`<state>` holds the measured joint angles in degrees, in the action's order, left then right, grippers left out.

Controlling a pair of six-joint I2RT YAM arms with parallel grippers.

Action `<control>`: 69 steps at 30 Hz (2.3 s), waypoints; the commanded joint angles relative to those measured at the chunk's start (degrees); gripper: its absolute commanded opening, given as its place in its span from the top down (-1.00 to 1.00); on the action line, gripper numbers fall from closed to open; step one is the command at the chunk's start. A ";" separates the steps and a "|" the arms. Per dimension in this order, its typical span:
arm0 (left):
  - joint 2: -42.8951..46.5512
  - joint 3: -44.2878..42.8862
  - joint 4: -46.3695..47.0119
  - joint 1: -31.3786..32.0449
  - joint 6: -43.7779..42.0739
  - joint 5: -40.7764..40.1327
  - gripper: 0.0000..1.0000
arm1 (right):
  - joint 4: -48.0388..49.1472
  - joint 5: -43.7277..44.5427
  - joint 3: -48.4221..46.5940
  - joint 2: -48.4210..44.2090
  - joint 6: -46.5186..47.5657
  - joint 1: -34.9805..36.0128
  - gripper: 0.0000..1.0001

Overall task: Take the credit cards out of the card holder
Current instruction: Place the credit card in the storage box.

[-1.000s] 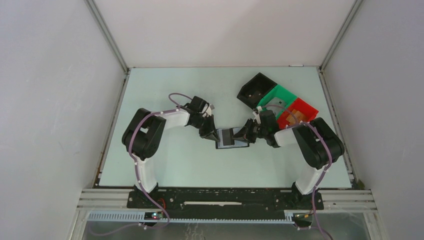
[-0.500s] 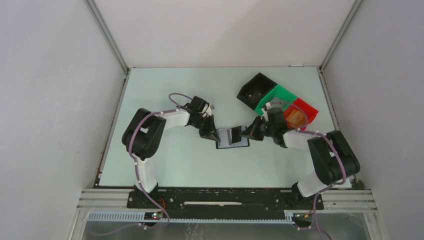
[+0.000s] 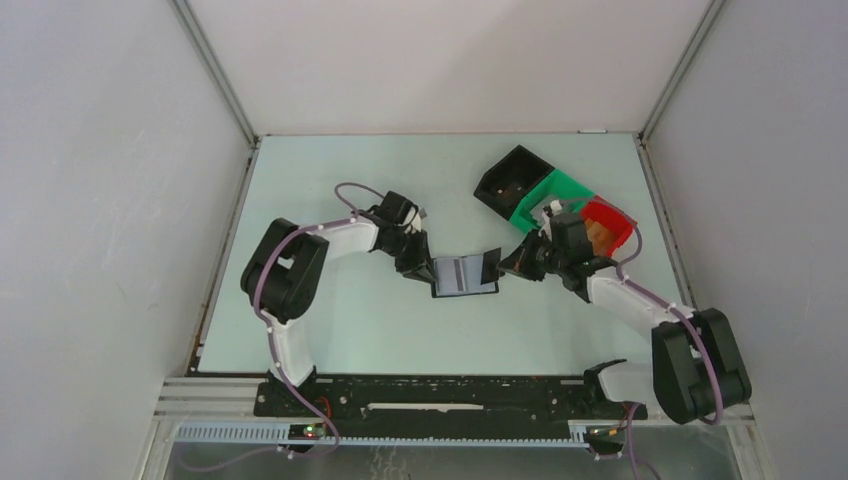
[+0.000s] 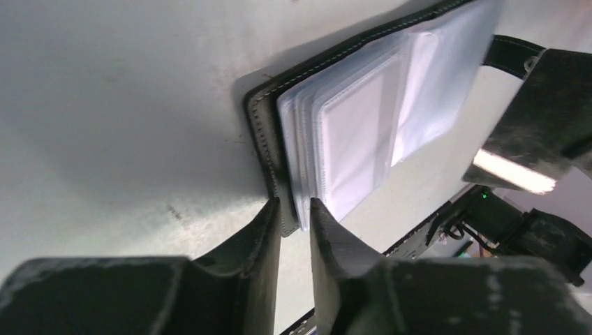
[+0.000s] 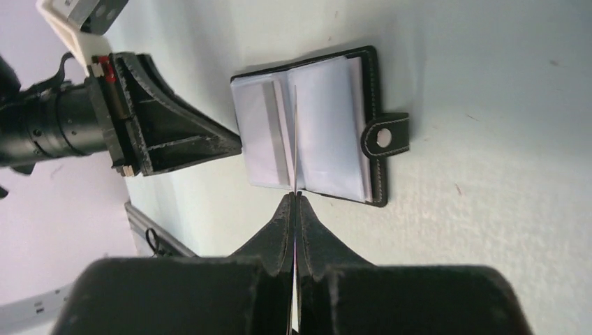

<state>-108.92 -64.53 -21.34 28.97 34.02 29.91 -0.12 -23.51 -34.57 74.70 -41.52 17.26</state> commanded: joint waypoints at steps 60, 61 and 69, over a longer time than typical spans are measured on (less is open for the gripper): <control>16.34 -2.58 -10.09 0.50 -5.08 -7.34 0.24 | -49.77 34.25 -95.87 56.67 3.08 -1.72 0.02; 16.29 -2.68 -9.97 0.66 -4.97 -7.32 0.24 | -47.97 33.41 -92.93 53.97 3.53 -1.78 0.07; 16.37 -2.77 -6.35 1.79 -2.10 -6.74 0.24 | -30.21 17.68 -58.80 28.70 11.97 -1.41 0.21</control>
<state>-95.13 -67.33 -31.22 30.13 30.11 22.68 -41.60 4.56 -104.73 116.18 -35.11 15.51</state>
